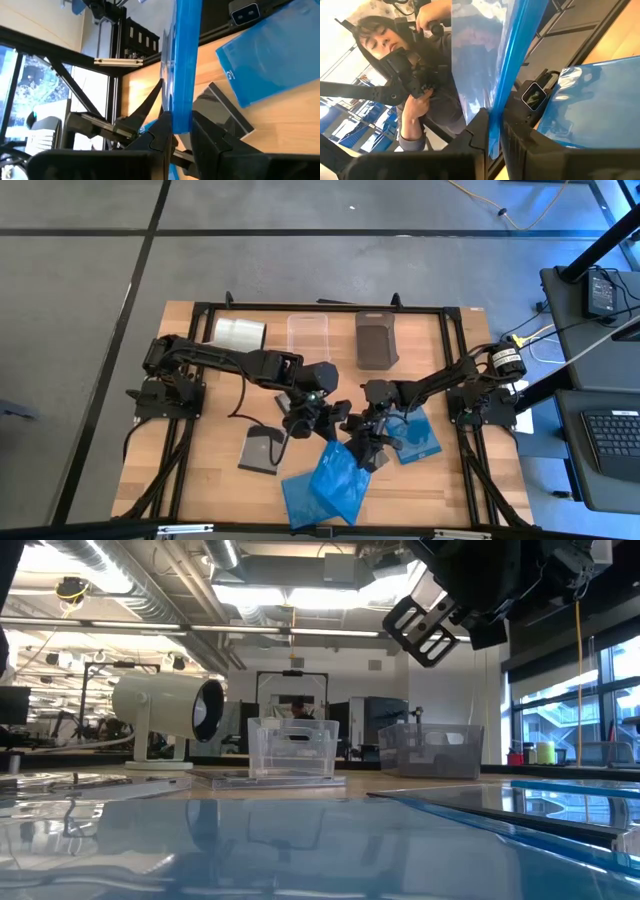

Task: Pick & place jewel cases by type
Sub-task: Put the top left blue cd case into the gray bin

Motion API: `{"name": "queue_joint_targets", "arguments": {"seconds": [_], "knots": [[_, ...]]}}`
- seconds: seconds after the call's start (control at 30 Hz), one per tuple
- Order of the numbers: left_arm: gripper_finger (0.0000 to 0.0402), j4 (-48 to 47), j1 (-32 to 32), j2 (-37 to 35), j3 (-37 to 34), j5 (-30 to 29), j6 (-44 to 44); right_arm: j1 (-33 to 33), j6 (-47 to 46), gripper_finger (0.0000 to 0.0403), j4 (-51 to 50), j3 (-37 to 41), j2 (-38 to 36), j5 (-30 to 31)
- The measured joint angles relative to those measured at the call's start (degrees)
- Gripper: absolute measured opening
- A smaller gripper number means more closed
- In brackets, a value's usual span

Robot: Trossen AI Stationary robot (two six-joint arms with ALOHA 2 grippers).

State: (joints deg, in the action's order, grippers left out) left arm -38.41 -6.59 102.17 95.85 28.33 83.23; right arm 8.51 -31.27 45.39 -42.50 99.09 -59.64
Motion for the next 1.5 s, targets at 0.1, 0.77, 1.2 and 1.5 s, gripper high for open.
{"name": "queue_joint_targets", "arguments": {"seconds": [0.1, 0.77, 1.2, 1.5], "knots": [[0.0068, 0.5, 0.0, 0.0, 0.0, -0.1, -1.8, 0.0, 0.1, 0.0036, -0.2, 0.0, 0.0, 0.0], [0.0102, 1.1, 0.4, -1.4, -0.1, -2.8, -6.1, -0.3, 0.5, 0.0036, -0.6, -0.1, -0.1, 0.0], [0.01, -5.4, 6.6, -10.4, 0.0, -3.2, -35.6, -8.5, 3.3, 0.0035, -10.7, -0.1, -0.1, 5.0], [0.0098, -2.9, 7.9, -12.2, -8.8, -3.2, -48.8, -19.4, 7.8, 0.0035, -22.5, -0.1, -5.6, 6.7]]}}
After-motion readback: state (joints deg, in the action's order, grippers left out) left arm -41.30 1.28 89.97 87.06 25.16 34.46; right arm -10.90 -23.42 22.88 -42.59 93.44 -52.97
